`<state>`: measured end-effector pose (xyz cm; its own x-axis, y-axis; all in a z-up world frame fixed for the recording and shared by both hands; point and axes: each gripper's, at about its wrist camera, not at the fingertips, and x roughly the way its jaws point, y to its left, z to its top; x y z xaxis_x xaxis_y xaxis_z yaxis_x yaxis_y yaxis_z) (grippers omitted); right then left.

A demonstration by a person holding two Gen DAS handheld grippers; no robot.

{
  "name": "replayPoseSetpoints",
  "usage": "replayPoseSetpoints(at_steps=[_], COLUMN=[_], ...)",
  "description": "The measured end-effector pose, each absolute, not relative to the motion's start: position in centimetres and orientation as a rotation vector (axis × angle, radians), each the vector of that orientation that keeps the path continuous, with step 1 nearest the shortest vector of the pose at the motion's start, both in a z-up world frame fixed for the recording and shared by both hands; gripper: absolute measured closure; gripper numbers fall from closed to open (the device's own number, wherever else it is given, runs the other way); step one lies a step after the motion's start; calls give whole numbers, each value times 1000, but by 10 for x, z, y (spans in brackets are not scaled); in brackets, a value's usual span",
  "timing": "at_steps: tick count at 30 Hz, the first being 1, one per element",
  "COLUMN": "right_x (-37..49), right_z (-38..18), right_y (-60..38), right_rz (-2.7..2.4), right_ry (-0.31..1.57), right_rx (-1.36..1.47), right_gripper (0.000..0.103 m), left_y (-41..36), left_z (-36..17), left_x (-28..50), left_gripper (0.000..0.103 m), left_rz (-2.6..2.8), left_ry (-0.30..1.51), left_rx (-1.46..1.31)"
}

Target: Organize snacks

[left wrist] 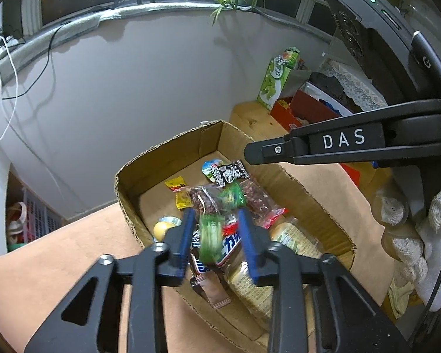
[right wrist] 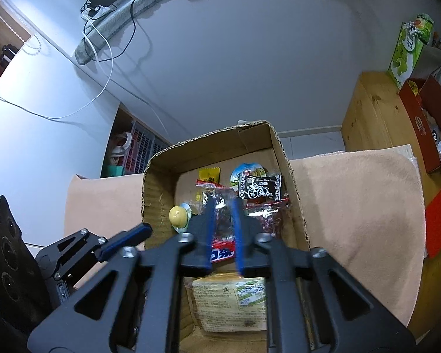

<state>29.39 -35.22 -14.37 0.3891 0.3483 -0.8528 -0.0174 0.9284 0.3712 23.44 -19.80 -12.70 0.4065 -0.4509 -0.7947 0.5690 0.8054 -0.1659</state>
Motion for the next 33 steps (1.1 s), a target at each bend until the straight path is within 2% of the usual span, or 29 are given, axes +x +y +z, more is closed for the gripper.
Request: replayPoseSetpoints(at_steps=[2, 4, 5, 6, 8, 28, 33], right_x=[293, 292, 292, 293, 292, 255, 238], right_z=[-142, -141, -141, -140, -139, -107, -92], right_y=[-352, -352, -352, -352, -354, -355, -353], right_rz=[235, 232, 227, 223, 214, 139, 121], right_ry=[1140, 1137, 1138, 1139, 1132, 1061, 1010], right_rx=[318, 313, 310, 308, 307, 285, 255], right_gripper=[51, 50, 47, 41, 35, 32, 21], left_y=[-198, -199, -199, -199, -199, -186, -178], left_z=[-127, -127, -127, -127, -126, -103, -94], left_x=[233, 232, 232, 231, 231, 207, 197], left_gripper=[68, 60, 49, 48, 48, 47, 47], left_rz=[-647, -644, -639, -635, -636, -633, -618], left_ry=[950, 949, 948, 944, 942, 919, 910], left_rx=[144, 156, 158, 160, 152, 117, 117])
